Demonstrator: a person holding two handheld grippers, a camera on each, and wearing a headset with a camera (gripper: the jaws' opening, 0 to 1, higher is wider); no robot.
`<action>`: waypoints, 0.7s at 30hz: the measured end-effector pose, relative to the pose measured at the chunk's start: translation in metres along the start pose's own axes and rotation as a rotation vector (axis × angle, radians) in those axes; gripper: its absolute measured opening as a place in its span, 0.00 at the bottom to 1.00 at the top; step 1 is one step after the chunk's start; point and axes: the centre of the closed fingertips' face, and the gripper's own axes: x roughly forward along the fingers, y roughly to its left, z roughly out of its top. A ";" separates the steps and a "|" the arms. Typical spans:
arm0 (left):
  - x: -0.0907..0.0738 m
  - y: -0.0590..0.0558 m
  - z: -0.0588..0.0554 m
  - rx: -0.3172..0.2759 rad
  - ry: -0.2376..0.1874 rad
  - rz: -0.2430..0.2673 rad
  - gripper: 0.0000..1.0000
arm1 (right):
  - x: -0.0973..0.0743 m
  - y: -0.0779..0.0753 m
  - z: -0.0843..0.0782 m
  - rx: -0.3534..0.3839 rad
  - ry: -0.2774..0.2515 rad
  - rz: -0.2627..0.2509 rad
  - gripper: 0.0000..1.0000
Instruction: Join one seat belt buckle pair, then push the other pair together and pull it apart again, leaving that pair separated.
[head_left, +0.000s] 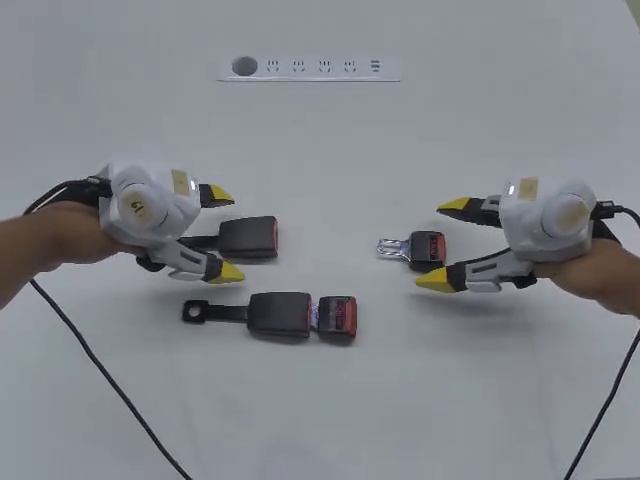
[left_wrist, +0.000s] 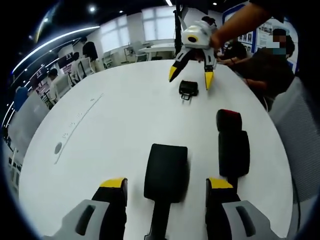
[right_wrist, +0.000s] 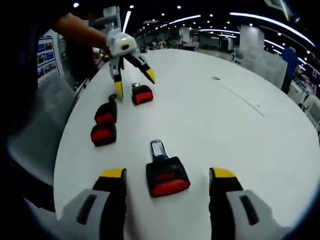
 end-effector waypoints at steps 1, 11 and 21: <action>0.002 0.000 -0.002 -0.004 0.005 -0.003 0.65 | 0.001 0.000 -0.002 0.002 0.007 0.004 0.67; 0.009 -0.001 -0.007 0.007 0.011 -0.049 0.60 | 0.005 0.004 -0.012 -0.010 0.029 0.060 0.60; 0.012 -0.001 -0.005 0.023 -0.002 -0.074 0.44 | 0.010 0.002 -0.009 -0.080 0.040 0.076 0.38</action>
